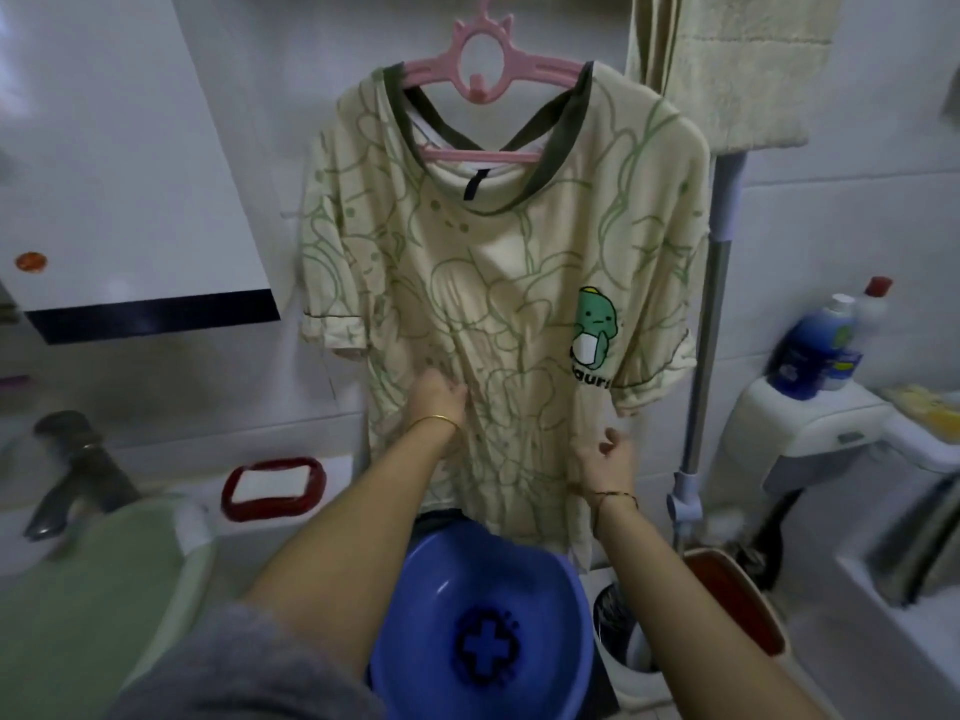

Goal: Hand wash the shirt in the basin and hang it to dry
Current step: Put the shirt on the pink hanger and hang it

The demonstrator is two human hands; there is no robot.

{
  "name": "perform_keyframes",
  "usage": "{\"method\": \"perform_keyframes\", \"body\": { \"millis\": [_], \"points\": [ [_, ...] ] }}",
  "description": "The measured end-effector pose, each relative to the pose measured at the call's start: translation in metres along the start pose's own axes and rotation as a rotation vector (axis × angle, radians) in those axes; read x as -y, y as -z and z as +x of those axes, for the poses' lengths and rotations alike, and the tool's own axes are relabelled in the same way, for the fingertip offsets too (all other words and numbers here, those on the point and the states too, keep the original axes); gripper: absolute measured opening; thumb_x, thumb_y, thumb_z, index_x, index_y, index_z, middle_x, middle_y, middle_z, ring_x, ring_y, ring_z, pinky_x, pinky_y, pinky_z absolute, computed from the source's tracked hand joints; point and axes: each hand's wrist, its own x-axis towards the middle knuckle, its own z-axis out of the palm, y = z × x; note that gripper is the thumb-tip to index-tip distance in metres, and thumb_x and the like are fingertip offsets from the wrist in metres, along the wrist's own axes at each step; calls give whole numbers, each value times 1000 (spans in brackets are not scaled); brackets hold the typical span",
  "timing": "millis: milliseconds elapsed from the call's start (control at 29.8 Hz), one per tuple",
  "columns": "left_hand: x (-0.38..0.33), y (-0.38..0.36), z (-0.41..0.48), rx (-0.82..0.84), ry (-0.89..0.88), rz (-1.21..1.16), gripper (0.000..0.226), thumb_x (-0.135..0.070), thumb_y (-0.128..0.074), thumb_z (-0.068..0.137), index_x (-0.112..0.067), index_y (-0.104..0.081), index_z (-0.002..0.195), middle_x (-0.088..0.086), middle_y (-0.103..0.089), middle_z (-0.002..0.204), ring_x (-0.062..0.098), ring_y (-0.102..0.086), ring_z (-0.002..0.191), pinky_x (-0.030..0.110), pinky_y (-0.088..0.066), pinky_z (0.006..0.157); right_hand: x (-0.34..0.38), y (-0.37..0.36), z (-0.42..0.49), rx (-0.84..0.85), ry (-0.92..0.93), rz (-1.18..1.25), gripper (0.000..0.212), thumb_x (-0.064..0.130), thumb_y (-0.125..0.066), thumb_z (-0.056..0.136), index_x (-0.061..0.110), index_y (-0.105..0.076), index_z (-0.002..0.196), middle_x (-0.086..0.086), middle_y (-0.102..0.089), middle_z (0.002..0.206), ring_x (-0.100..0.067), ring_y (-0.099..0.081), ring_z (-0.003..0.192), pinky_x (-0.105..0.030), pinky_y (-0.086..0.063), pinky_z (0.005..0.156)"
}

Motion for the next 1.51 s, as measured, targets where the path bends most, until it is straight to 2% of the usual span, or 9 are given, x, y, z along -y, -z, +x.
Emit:
{"method": "perform_keyframes", "body": {
  "millis": [168, 336, 470, 604, 906, 1074, 1174, 1342, 1510],
  "points": [
    [12, -7, 11, -9, 92, -267, 32, -18, -67, 83, -6, -48, 106, 18, -58, 110, 38, -64, 92, 48, -54, 84, 1, 6, 2, 219, 125, -174, 33, 17, -60, 91, 19, -53, 59, 10, -49, 49, -12, -44, 55, -25, -34, 54],
    [15, 1, 18, -72, 102, -315, 30, -6, -45, 94, -16, -37, 67, 24, -62, 92, 30, -63, 74, 35, -57, 55, 2, 26, 16, -45, 87, -179, 10, 9, -60, 87, 1, -66, 85, -15, -63, 79, -28, -57, 77, -26, -39, 63],
    [18, 7, 19, -129, 62, -384, 9, -9, -54, 88, -13, -46, 89, 12, -54, 84, 33, -65, 76, 49, -57, 68, 5, 37, 21, -165, 59, -148, 16, 12, -61, 88, 0, -55, 96, -11, -55, 83, -26, -51, 84, -28, -35, 69],
    [-1, -4, 20, 85, 27, -349, 41, -23, -73, 75, -4, -48, 102, 16, -59, 89, 28, -61, 67, 37, -57, 57, 6, 22, 16, -92, 85, -159, 30, 11, -64, 85, -3, -54, 109, -13, -59, 96, -26, -56, 89, -32, -42, 74],
    [24, 11, 36, -257, 114, -373, 14, -15, -57, 90, -8, -46, 93, 19, -59, 99, 34, -65, 83, 51, -56, 74, -1, 47, 36, -529, -36, 44, 15, -5, -49, 82, 9, -53, 80, -14, -56, 86, -24, -51, 82, -40, -48, 83],
    [15, 5, 16, 55, 107, -455, 17, -10, -54, 94, -3, -44, 106, 12, -50, 75, 17, -50, 51, 21, -47, 35, -2, 23, 28, -367, -38, -59, 9, 6, -54, 87, 8, -46, 83, -12, -49, 84, -22, -45, 80, -32, -35, 70],
    [24, 6, 20, 151, 175, -423, 12, -2, -49, 95, -3, -44, 106, 15, -50, 85, 19, -51, 57, 27, -51, 41, -12, 22, 29, -287, 6, -117, 9, 11, -58, 87, 6, -51, 87, -14, -51, 82, -26, -50, 80, -30, -34, 69],
    [48, 10, 27, -171, 238, -544, 25, -4, -49, 95, -11, -40, 73, 19, -56, 83, 17, -57, 44, 39, -57, 58, -16, 37, 34, -481, -62, 48, 23, 6, -60, 83, -3, -61, 104, -16, -61, 94, -32, -59, 94, -40, -47, 87],
    [55, -4, -1, -21, 156, -508, 19, -9, -58, 91, -7, -42, 101, 11, -55, 78, 16, -53, 54, 30, -55, 48, -38, 11, 14, -317, -72, -138, 62, 25, -77, 74, -2, -48, 122, -19, -52, 120, -34, -50, 114, -43, -41, 97]
  ]
}}
